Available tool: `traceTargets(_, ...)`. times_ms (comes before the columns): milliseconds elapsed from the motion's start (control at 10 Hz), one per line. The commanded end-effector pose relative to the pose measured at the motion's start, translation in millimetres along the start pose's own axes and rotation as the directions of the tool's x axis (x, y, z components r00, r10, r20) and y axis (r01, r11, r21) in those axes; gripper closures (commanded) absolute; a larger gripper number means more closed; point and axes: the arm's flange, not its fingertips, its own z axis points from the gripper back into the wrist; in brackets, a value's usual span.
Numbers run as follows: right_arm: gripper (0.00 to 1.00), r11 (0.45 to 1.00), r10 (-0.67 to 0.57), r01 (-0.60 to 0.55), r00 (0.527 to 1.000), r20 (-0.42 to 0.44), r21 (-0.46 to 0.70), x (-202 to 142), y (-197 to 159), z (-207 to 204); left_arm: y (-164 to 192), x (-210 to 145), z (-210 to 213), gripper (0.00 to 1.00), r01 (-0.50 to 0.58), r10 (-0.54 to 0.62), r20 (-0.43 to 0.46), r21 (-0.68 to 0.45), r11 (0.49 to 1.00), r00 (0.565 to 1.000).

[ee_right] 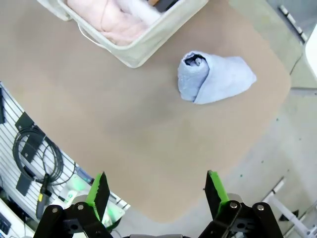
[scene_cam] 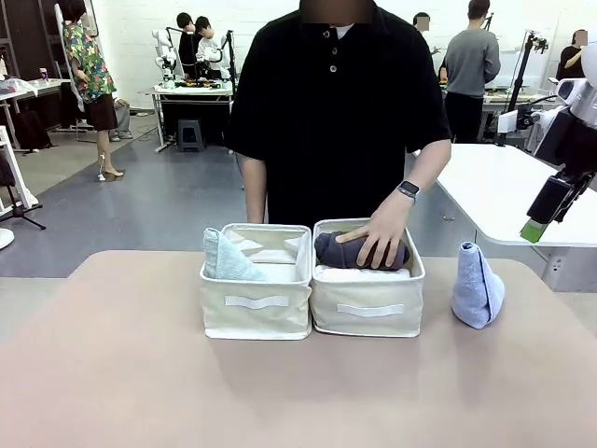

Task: Sort the towels based on their folding style.
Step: Pick up another triangle-folded towel from the table and place it in the left Fabric basket.

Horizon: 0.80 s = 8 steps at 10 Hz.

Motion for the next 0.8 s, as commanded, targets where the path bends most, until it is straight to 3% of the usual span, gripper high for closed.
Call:
traceTargets(0, 0.00, 1.000, 0.005, -0.005, 1.000, 0.006, -0.007, -1, 3, -6, -3, 0, -2, 0.00, 0.003, -0.003, -0.009, 0.009, 1.000, 1.000)
traceTargets(100, 0.00, 1.000, 0.000, 0.000, 1.000, 0.000, 0.000, 0, 0, 0, -3, 0, -2, 0.00, 0.003, -0.003, -0.009, 0.009, 1.000, 1.000)
traceTargets(200, 0.00, 0.984, -0.167, 0.168, 0.986, -0.018, 0.063, 18, 10, -2, -3, 0, -2, 0.00, 0.003, -0.003, -0.009, 0.009, 1.000, 1.000)
traceTargets(400, 0.00, 0.856, -0.516, 0.516, 0.857, -0.021, 0.036, 62, 22, -3, -3, 0, -2, 0.00, 0.003, -0.003, -0.009, 0.009, 1.000, 1.000)
traceTargets(500, 0.00, 0.712, -0.703, 0.695, 0.707, -0.082, -0.102, 86, 25, -13, -3, 0, -2, 0.00, 0.003, -0.003, -0.009, 0.009, 1.000, 1.000)
traceTargets(700, 0.00, 0.529, -0.848, 0.828, 0.510, -0.144, -0.184, 120, 20, -37, -3, 0, -2, 0.00, 0.003, -0.003, -0.009, 0.009, 1.000, 1.000)
